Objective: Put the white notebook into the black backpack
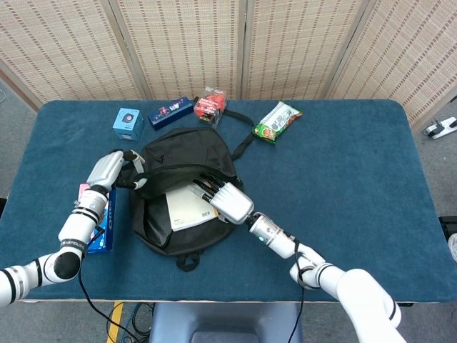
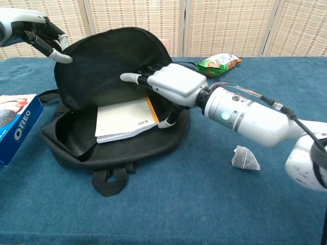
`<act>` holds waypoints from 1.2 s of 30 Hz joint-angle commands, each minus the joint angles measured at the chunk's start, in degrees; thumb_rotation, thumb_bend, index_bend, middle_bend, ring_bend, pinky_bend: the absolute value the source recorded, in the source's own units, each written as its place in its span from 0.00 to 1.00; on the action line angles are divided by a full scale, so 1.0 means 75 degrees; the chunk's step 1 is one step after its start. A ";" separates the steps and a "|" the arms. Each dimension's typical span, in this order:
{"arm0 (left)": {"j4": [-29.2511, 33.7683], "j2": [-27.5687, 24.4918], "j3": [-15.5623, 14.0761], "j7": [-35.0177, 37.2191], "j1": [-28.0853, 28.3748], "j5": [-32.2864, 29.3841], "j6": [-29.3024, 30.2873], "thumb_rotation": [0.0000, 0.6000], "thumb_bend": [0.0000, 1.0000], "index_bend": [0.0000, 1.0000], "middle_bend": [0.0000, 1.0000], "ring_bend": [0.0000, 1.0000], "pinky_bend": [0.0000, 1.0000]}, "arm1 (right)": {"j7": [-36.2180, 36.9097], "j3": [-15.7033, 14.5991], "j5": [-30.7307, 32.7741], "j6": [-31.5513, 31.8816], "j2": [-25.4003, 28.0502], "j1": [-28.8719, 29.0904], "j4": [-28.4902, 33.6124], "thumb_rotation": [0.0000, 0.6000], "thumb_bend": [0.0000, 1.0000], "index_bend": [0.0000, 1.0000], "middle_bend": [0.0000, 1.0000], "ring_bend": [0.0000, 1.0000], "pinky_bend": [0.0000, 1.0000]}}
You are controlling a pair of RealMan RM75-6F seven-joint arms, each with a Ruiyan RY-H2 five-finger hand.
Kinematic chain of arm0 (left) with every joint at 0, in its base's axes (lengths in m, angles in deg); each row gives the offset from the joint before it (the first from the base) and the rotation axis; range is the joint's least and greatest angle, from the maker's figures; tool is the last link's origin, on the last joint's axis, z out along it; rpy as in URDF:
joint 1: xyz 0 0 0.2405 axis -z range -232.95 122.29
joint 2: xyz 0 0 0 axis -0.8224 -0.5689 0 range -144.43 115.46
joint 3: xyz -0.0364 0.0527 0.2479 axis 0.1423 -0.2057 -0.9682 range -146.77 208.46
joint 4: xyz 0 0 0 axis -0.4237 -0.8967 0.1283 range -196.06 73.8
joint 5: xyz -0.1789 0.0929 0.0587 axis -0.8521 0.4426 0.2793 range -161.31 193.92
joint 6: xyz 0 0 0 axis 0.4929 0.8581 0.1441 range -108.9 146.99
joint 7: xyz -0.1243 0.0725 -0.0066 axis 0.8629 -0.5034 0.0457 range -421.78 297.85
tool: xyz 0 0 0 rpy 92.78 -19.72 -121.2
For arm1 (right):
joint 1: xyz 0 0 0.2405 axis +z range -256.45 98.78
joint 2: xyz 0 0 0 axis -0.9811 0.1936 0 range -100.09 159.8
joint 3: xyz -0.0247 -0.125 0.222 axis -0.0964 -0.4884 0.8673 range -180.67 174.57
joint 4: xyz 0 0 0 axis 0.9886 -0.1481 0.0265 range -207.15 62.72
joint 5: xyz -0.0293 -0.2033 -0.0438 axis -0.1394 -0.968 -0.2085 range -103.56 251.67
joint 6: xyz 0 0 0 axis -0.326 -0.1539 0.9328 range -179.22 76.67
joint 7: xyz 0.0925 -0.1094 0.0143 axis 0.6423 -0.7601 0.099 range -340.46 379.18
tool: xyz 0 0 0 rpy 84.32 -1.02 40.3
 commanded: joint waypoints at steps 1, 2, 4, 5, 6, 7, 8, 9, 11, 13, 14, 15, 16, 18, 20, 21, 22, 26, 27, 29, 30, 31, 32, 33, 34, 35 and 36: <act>0.0089 0.0007 -0.0089 -0.0059 -0.0049 0.0145 0.0083 1.00 0.29 0.73 0.34 0.29 0.08 | -0.1033 -0.0198 0.0102 -0.0010 0.1583 -0.0505 0.2266 1.00 0.00 0.00 0.08 0.00 0.00; 0.0152 0.0008 -0.0146 -0.0097 -0.0078 0.0252 0.0135 1.00 0.29 0.72 0.34 0.29 0.08 | -0.1251 -0.0260 0.0122 -0.0023 0.1962 -0.0613 0.2839 1.00 0.00 0.00 0.07 0.00 0.00; 0.0236 -0.0008 -0.0223 -0.0166 -0.0111 0.0365 0.0194 1.00 0.29 0.71 0.34 0.29 0.08 | -0.1626 -0.0338 0.0161 -0.0010 0.2485 -0.0781 0.3571 1.00 0.00 0.00 0.07 0.00 0.00; 0.0295 -0.0022 -0.0277 -0.0233 -0.0124 0.0424 0.0230 1.00 0.29 0.70 0.34 0.29 0.08 | -0.1840 -0.0380 0.0202 0.0002 0.2796 -0.0893 0.4007 1.00 0.00 0.00 0.07 0.00 0.00; 0.0340 -0.0035 -0.0313 -0.0282 -0.0130 0.0448 0.0250 1.00 0.29 0.69 0.34 0.29 0.08 | -0.1979 -0.0411 0.0236 0.0011 0.3009 -0.0976 0.4313 1.00 0.00 0.00 0.07 0.00 0.00; 0.0386 -0.0051 -0.0345 -0.0327 -0.0135 0.0457 0.0263 1.00 0.29 0.68 0.34 0.29 0.08 | -0.2100 -0.0448 0.0267 0.0010 0.3210 -0.1053 0.4596 1.00 0.00 0.00 0.07 0.00 0.00; 0.0459 -0.0083 -0.0387 -0.0387 -0.0139 0.0465 0.0271 1.00 0.29 0.66 0.34 0.29 0.08 | -0.2253 -0.0502 0.0299 0.0012 0.3464 -0.1153 0.4941 1.00 0.00 0.00 0.07 0.00 0.00; 0.0512 -0.0109 -0.0412 -0.0424 -0.0142 0.0463 0.0275 1.00 0.29 0.63 0.34 0.29 0.08 | -0.2350 -0.0550 0.0301 0.0024 0.3641 -0.1224 0.5175 1.00 0.00 0.00 0.07 0.00 0.00; 0.0644 -0.0182 -0.0469 -0.0496 -0.0155 0.0464 0.0274 1.00 0.29 0.55 0.33 0.28 0.08 | -0.2460 -0.0687 0.0273 0.0023 0.3986 -0.1361 0.5600 1.00 0.00 0.00 0.07 0.00 0.00; 0.0822 -0.0302 -0.0534 -0.0544 -0.0184 0.0489 0.0246 1.00 0.29 0.43 0.29 0.26 0.08 | -0.2384 -0.0836 0.0244 0.0096 0.4312 -0.1552 0.5990 1.00 0.00 0.00 0.07 0.00 0.00; 0.0906 -0.0356 -0.0558 -0.0540 -0.0213 0.0526 0.0248 1.00 0.29 0.40 0.27 0.25 0.08 | -0.2361 -0.0890 0.0233 0.0140 0.4429 -0.1635 0.6115 1.00 0.00 0.00 0.07 0.00 0.00; 0.0979 -0.0403 -0.0580 -0.0527 -0.0248 0.0579 0.0269 1.00 0.29 0.36 0.26 0.24 0.08 | -0.2348 -0.0944 0.0187 0.0238 0.4563 -0.1742 0.6241 1.00 0.00 0.00 0.07 0.00 0.00; 0.1033 -0.0437 -0.0604 -0.0519 -0.0284 0.0635 0.0297 1.00 0.29 0.32 0.25 0.23 0.08 | -0.2360 -0.0976 0.0153 0.0320 0.4652 -0.1823 0.6315 1.00 0.00 0.00 0.07 0.00 0.00; 0.1144 -0.0510 -0.0648 -0.0491 -0.0374 0.0795 0.0390 1.00 0.28 0.27 0.22 0.22 0.08 | -0.2385 -0.1032 0.0072 0.0506 0.4841 -0.1998 0.6483 1.00 0.00 0.00 0.07 0.00 0.00; 0.1237 -0.0571 -0.0661 -0.0419 -0.0477 0.0961 0.0512 1.00 0.28 0.24 0.21 0.22 0.08 | -0.2380 -0.1071 -0.0010 0.0666 0.4998 -0.2138 0.6617 1.00 0.00 0.00 0.07 0.00 0.00; 0.1299 -0.0617 -0.0669 -0.0358 -0.0563 0.1087 0.0616 1.00 0.28 0.23 0.21 0.22 0.08 | -0.2378 -0.1085 -0.0060 0.0782 0.5101 -0.2232 0.6696 1.00 0.00 0.00 0.08 0.00 0.00; 0.1344 -0.0660 -0.0680 -0.0309 -0.0633 0.1181 0.0688 1.00 0.28 0.22 0.21 0.22 0.08 | -0.2363 -0.1090 -0.0093 0.0875 0.5176 -0.2304 0.6753 1.00 0.00 0.00 0.09 0.00 0.00; 0.1508 -0.0920 -0.0741 -0.0026 -0.1024 0.1571 0.1045 1.00 0.28 0.22 0.21 0.22 0.08 | -0.2177 -0.1053 -0.0075 0.1281 0.5593 -0.2660 0.7009 1.00 0.00 0.01 0.14 0.02 0.06; 0.1538 -0.0962 -0.0761 0.0023 -0.1109 0.1677 0.1131 1.00 0.28 0.23 0.21 0.22 0.08 | -0.2164 -0.1040 -0.0048 0.1357 0.5697 -0.2738 0.7062 1.00 0.00 0.01 0.15 0.03 0.07; 0.1580 -0.1078 -0.0835 0.0106 -0.1339 0.1912 0.1383 1.00 0.28 0.23 0.21 0.22 0.08 | -0.2156 -0.0994 -0.0009 0.1574 0.5918 -0.2929 0.7139 1.00 0.02 0.06 0.16 0.05 0.13; 0.1587 -0.1117 -0.0871 0.0123 -0.1437 0.2014 0.1500 1.00 0.28 0.23 0.21 0.22 0.08 | -0.2150 -0.0981 0.0031 0.1642 0.6013 -0.3012 0.7168 1.00 0.03 0.07 0.16 0.05 0.14; 0.1590 -0.1163 -0.0918 0.0127 -0.1545 0.2107 0.1629 1.00 0.28 0.23 0.21 0.22 0.08 | -0.2148 -0.0978 0.0098 0.1666 0.6127 -0.3089 0.7220 1.00 0.04 0.07 0.16 0.06 0.16; 0.1569 -0.1215 -0.0979 0.0102 -0.1687 0.2192 0.1815 1.00 0.28 0.24 0.21 0.22 0.08 | -0.2140 -0.0965 0.0217 0.1679 0.6286 -0.3188 0.7318 1.00 0.04 0.07 0.16 0.06 0.16; 0.1553 -0.1234 -0.1016 0.0082 -0.1778 0.2257 0.1938 1.00 0.28 0.24 0.21 0.22 0.08 | -0.2142 -0.0948 0.0328 0.1688 0.6400 -0.3265 0.7402 1.00 0.05 0.07 0.16 0.06 0.16; 0.1514 -0.1254 -0.1053 0.0064 -0.1885 0.2302 0.2085 1.00 0.28 0.24 0.21 0.22 0.08 | -0.2157 -0.0930 0.0448 0.1694 0.6517 -0.3344 0.7494 1.00 0.05 0.07 0.16 0.06 0.16; 0.1481 -0.1257 -0.1083 0.0064 -0.1987 0.2362 0.2227 1.00 0.28 0.24 0.21 0.22 0.08 | -0.2180 -0.0913 0.0562 0.1702 0.6633 -0.3421 0.7589 1.00 0.05 0.07 0.16 0.06 0.16; 0.1432 -0.1257 -0.1122 0.0077 -0.2121 0.2453 0.2404 1.00 0.28 0.25 0.21 0.22 0.08 | -0.2208 -0.0893 0.0701 0.1727 0.6783 -0.3529 0.7710 1.00 0.05 0.08 0.16 0.06 0.16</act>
